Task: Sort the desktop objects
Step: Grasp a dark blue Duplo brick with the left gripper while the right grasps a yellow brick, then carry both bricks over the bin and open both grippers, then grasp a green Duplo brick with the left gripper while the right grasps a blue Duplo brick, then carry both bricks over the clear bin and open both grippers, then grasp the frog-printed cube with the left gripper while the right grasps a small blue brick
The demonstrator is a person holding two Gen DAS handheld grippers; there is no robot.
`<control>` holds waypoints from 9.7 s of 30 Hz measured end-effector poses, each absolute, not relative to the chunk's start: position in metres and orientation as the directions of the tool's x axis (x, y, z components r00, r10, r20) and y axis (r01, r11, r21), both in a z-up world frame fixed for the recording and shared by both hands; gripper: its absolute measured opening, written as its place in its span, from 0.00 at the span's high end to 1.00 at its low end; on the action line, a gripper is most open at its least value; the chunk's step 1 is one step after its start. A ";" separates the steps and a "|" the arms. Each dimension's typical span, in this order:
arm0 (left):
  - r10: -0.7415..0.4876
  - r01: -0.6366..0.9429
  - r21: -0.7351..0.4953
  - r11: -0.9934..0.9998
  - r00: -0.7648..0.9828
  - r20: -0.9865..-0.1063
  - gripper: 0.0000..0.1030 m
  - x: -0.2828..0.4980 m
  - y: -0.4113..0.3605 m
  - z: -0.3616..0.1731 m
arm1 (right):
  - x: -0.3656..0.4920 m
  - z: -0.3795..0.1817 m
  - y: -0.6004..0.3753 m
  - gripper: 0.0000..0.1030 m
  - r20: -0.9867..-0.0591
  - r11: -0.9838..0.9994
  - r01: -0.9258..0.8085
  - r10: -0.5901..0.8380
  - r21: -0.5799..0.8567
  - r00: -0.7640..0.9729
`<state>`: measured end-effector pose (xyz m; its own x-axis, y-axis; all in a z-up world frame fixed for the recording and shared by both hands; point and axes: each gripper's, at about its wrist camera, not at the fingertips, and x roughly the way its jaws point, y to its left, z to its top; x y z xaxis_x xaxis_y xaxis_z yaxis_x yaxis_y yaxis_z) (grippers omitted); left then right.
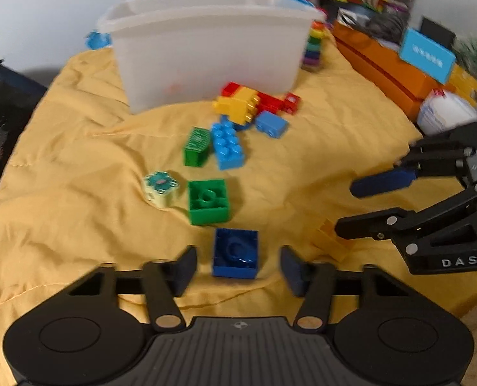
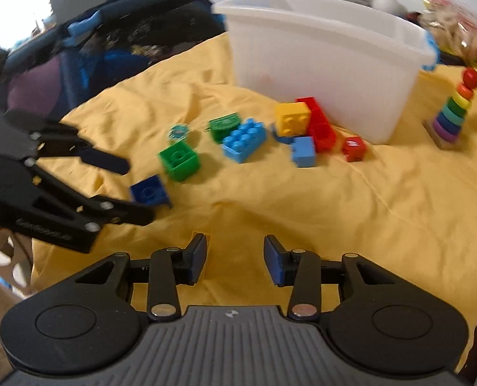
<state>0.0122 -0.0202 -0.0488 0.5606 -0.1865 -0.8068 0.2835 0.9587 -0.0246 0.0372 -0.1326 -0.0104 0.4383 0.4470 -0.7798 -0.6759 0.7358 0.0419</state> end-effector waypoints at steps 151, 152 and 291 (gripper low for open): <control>-0.365 0.323 -0.222 0.920 0.504 -0.783 0.75 0.032 0.004 -0.044 | 0.058 -0.016 -0.151 0.73 -0.808 0.885 -0.463 0.311 0.054 0.501; -0.406 0.309 -0.285 0.908 0.476 -0.780 0.75 0.033 0.004 -0.045 | 0.055 -0.016 -0.151 0.73 -0.809 0.882 -0.469 0.312 0.051 0.498; -0.224 0.278 -0.051 0.959 0.635 -0.740 0.69 0.043 -0.013 -0.021 | 0.075 -0.030 -0.152 0.83 -0.761 0.858 -0.508 0.382 0.079 0.525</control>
